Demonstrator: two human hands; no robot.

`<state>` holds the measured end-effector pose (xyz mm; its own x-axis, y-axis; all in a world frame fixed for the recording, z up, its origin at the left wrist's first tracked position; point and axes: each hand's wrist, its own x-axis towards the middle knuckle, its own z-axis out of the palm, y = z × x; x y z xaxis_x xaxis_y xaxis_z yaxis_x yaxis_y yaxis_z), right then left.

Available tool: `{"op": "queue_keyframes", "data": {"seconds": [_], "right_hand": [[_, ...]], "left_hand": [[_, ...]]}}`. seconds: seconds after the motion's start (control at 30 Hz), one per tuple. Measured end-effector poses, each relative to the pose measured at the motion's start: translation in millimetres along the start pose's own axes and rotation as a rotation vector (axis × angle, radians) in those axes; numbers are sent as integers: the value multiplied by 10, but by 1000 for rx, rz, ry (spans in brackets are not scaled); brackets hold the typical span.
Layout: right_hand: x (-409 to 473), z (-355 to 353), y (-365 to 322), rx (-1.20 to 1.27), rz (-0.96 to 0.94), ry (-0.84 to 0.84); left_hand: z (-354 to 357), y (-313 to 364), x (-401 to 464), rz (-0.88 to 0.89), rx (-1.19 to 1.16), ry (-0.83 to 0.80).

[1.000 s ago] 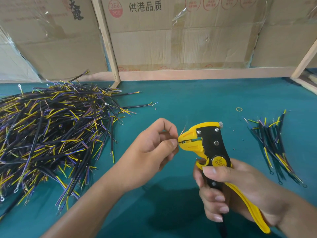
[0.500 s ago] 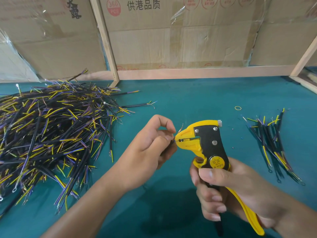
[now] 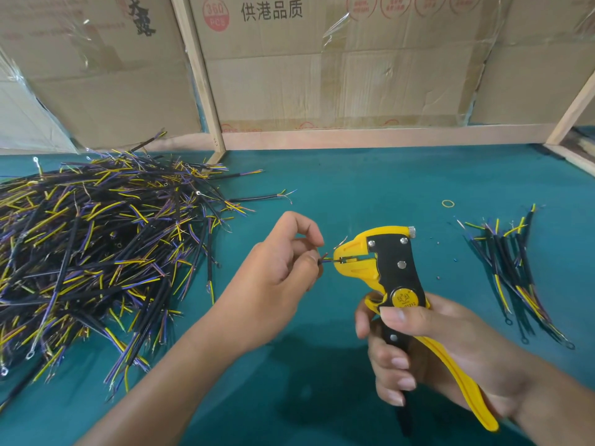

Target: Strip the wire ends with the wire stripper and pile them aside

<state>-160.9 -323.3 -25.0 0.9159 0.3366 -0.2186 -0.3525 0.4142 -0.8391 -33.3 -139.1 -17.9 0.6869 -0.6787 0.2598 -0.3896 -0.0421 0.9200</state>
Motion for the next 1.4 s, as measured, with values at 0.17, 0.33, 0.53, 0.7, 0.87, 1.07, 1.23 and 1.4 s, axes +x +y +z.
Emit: {"op": "queue_keyframes", "data": {"seconds": [0.17,0.33,0.53,0.7,0.87,1.07,1.23,1.4], "right_hand": [[-9,19,-3,8,15,-1],[-17,27,-14,16,5,7],[-10,26,-8,6,-22,4],[-14,46,-25,-38,-23,71],[-30,76,-53,-74,-6,104],[-45,58,-69,-110,-6,142],[-44,42,-63,-125,-1,137],[-8,-49,-71,-23,-70,110]], "left_hand": [[2,-12,-5,49,21,0],[15,-41,-1,79,29,27],[3,-53,3,127,120,33],[2,-39,4,152,125,12],[-8,-40,-10,157,133,-5],[-4,-30,-4,121,139,3],[-9,-25,-12,116,118,-6],[-41,-58,13,116,130,42]]}}
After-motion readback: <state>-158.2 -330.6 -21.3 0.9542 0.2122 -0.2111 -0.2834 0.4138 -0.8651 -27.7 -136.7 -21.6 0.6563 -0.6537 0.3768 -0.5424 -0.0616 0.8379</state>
